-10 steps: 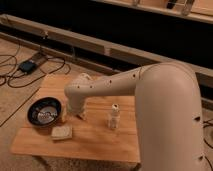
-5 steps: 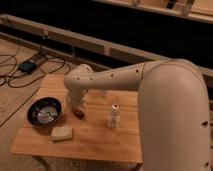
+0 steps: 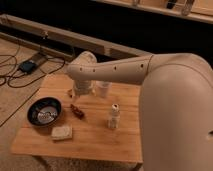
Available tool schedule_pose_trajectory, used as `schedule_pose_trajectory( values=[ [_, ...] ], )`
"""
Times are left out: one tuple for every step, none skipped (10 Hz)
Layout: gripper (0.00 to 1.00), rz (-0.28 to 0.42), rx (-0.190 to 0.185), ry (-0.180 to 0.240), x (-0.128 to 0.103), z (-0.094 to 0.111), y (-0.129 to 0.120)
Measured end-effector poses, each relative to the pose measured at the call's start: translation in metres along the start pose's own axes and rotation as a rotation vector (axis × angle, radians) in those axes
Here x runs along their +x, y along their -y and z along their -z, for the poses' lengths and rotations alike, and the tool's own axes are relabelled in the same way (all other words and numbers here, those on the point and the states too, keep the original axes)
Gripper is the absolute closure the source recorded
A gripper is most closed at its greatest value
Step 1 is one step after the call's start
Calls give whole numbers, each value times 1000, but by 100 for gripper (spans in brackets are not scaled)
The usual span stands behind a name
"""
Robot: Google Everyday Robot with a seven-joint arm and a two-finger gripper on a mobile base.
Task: Knock the bottle over
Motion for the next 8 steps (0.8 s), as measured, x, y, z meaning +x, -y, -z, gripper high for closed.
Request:
schedule_pose_trajectory(
  values=[
    [31, -11, 35, 5, 0, -1, 16],
    [31, -28, 68, 8, 2, -3, 33],
    [31, -43, 91, 8, 4, -4, 46],
    [31, -60, 112, 8, 7, -6, 58],
    [31, -86, 142, 8, 11, -7, 77],
    [31, -107, 165, 8, 13, -6, 92],
    [31, -126, 185, 6, 16, -5, 105],
    [31, -145, 202, 3, 20, -1, 118]
  ],
)
